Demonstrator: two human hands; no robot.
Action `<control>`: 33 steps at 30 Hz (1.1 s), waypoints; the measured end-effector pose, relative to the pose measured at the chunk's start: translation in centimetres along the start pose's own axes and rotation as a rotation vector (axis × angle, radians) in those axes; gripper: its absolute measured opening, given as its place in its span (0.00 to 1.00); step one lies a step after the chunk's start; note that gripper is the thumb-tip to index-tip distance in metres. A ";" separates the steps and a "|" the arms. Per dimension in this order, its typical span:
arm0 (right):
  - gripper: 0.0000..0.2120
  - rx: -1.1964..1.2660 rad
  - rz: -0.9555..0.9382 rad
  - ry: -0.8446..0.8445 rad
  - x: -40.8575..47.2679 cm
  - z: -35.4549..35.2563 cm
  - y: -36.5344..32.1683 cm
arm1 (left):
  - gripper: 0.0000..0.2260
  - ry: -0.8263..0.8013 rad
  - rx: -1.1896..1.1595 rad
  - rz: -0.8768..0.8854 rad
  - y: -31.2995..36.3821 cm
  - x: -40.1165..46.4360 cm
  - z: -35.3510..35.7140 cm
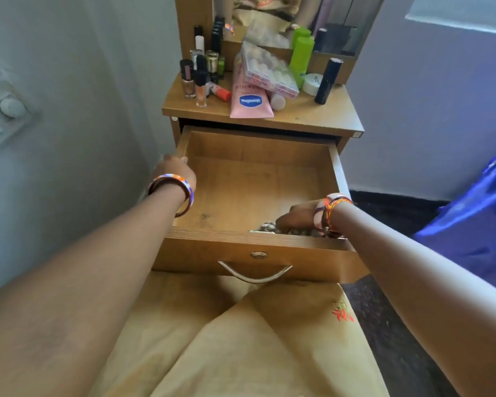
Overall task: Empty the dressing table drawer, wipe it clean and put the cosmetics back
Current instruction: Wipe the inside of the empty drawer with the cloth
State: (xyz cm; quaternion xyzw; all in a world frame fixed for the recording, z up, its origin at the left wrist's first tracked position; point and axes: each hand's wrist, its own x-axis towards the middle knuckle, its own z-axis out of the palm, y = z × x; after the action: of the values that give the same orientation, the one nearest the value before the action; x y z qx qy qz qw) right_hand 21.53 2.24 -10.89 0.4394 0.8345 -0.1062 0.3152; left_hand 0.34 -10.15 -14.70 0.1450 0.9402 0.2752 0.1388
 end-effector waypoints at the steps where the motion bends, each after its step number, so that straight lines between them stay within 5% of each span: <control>1: 0.08 0.238 0.032 0.001 -1.0 0.1 -0.1 | 0.18 0.002 0.004 0.004 -0.1 0.1 0.1; 4: 0.11 0.848 -0.129 -0.059 -1.6 0.0 -0.6 | 0.19 0.012 0.027 0.011 -0.1 0.4 0.1; 8: 0.18 1.311 -0.249 -0.029 -2.3 -0.7 -0.4 | 0.19 0.009 0.047 0.014 0.0 0.6 0.2; 11: 0.25 1.491 -0.286 0.223 -2.5 -2.7 1.0 | 0.19 -0.005 0.025 0.009 -0.1 0.7 0.2; 14: 0.15 1.350 -0.233 0.642 -3.8 -5.2 2.1 | 0.19 -0.001 0.041 0.020 -0.1 0.7 0.1; 17: 0.19 0.886 -0.147 0.975 -5.7 -5.5 3.0 | 0.19 -0.002 0.046 0.021 -0.1 0.6 0.1; 19: 0.18 0.427 -0.063 0.753 -6.8 -4.3 3.4 | 0.19 0.001 0.047 0.024 -0.1 0.6 0.1; 21: 0.20 0.252 0.039 0.263 -7.2 -2.6 4.0 | 0.19 0.000 0.041 0.023 -0.1 0.5 0.0; 22: 0.21 0.181 0.067 0.182 -7.3 -2.0 3.9 | 0.19 0.000 0.041 0.022 -0.1 0.5 0.0; 24: 0.18 0.103 0.053 0.238 -7.1 -1.3 3.2 | 0.19 0.004 0.048 0.018 0.0 0.4 -0.1; 28: 0.32 0.194 0.159 0.343 -4.5 -0.3 2.4 | 0.19 0.012 0.066 0.024 -0.1 0.4 0.0; 33: 0.28 0.195 0.270 0.338 -3.8 0.2 2.0 | 0.18 0.053 0.141 0.049 0.0 0.1 0.1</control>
State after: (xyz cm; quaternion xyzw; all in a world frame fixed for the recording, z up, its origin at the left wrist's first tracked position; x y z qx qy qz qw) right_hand 24.80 0.81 -8.53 0.5869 0.7948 -0.0681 0.1387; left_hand 0.29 -10.06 -14.77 0.1702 0.9567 0.2156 0.0967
